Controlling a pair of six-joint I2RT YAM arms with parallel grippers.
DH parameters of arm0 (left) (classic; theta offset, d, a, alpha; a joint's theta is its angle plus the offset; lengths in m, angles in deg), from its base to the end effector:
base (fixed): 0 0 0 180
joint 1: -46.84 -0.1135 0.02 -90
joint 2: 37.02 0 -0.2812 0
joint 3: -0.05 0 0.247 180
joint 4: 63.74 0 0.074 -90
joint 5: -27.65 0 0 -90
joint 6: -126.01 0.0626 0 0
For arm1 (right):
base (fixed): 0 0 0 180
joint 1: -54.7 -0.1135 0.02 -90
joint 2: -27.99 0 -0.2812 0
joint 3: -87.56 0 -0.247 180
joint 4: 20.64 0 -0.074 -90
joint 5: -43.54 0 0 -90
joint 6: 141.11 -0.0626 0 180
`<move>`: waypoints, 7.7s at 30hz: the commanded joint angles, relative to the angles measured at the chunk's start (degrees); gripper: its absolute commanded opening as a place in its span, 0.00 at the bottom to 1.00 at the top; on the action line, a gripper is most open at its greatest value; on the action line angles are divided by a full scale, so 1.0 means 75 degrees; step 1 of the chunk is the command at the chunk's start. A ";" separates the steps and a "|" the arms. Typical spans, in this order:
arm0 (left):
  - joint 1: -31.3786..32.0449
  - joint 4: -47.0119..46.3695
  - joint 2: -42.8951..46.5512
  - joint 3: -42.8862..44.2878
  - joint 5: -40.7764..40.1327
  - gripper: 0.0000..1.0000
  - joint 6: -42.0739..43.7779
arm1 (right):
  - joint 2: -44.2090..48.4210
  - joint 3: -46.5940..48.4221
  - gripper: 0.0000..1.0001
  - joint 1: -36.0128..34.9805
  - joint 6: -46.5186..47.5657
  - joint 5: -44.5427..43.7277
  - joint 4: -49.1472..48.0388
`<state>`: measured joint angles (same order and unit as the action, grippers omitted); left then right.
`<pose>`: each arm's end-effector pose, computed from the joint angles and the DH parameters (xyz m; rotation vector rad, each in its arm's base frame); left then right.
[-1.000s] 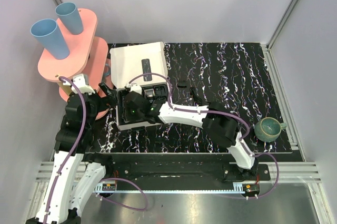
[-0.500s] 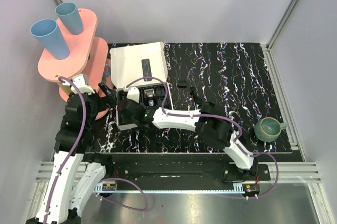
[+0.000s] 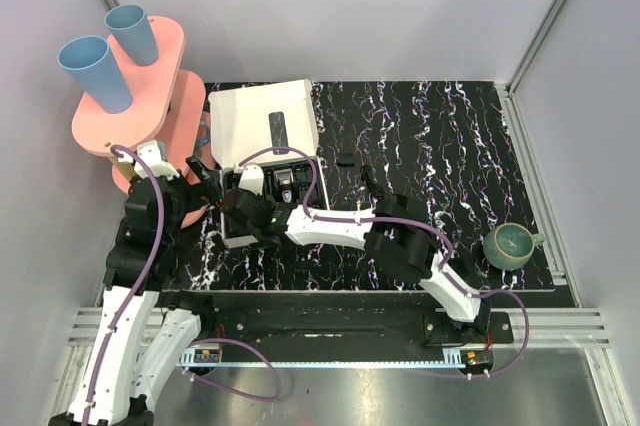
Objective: Sort the hair-cutting tools
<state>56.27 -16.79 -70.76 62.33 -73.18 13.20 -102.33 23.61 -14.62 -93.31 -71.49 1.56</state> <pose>0.1318 -0.0100 0.3449 -0.3479 1.8591 -0.2060 0.2178 0.5019 0.1893 -0.2761 2.1940 0.6418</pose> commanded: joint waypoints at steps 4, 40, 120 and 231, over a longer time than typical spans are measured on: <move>-0.0039 -0.0318 -0.0025 0.0050 -0.0197 0.99 -0.0064 | 0.0185 0.0018 0.52 -0.0050 -0.0210 -0.0341 0.0145; -0.0039 -0.0271 -0.0025 0.0050 -0.0279 0.99 -0.0100 | 0.0326 -0.0088 0.18 0.0195 0.0259 0.0819 -0.0277; -0.0039 -0.0260 -0.0072 0.0027 -0.0478 0.99 -0.0135 | -0.0084 0.0663 0.18 0.0664 0.0611 0.2823 0.0590; -0.0039 -0.0494 -0.0799 0.0050 0.1456 0.99 0.0252 | 0.4004 -0.4612 0.00 0.3125 0.0717 0.2272 0.4329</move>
<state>56.24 -19.13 -77.75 61.83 -61.25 14.19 -75.73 -13.04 9.60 -85.92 -50.73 33.12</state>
